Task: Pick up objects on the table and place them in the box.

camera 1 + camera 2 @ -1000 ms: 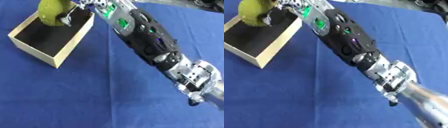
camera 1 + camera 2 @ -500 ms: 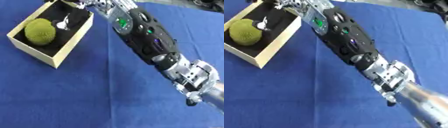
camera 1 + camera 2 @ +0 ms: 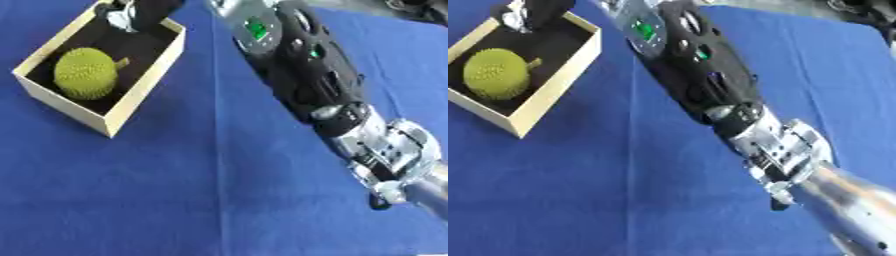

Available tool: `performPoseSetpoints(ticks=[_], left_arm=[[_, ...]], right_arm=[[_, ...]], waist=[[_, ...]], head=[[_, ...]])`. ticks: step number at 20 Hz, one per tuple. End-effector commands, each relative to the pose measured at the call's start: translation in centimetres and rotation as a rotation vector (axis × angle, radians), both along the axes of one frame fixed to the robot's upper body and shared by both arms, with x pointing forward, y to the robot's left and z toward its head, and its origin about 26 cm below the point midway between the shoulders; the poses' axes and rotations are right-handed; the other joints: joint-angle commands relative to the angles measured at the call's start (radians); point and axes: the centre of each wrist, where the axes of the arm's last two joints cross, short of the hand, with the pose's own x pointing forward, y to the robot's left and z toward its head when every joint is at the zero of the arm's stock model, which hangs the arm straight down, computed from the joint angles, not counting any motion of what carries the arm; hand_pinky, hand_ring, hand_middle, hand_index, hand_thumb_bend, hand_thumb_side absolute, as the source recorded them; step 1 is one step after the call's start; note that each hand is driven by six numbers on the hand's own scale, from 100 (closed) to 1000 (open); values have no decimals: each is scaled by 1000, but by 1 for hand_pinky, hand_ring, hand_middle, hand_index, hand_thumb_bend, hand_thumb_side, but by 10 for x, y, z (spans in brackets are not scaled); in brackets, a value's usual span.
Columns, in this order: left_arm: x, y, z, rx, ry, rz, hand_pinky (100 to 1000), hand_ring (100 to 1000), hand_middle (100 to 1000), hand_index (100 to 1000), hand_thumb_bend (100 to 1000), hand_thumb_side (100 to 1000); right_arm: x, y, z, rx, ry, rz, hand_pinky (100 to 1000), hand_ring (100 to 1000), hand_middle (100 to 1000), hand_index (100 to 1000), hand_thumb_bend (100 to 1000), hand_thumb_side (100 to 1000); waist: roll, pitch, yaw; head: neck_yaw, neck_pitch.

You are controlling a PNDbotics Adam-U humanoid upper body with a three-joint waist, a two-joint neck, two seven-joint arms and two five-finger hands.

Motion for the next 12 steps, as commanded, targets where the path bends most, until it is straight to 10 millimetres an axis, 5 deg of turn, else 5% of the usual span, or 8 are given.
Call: performPoseSetpoints(ticks=[1,7,12], left_arm=[[-5,5,9,28,-29,24,777,587,615,626,412,255],[-8,10,6,20,-27,62,776,587,614,626,413,255],[-9,12,4,8,-35,78,776,587,614,626,413,256]], right_arm=[[-25,-37,34,122,-128,-30,773,777,737,906,100,307],[-57,-102,37,264,-230,-120,772,765,724,865,100,373],[-90,-137,34,310,-313,-175,781,759,715,840,100,436]], waist=[[15,-30,-11],[18,-33,-44],[24,-26,-60]], head=[[23,6],[67,1],[96,-10]])
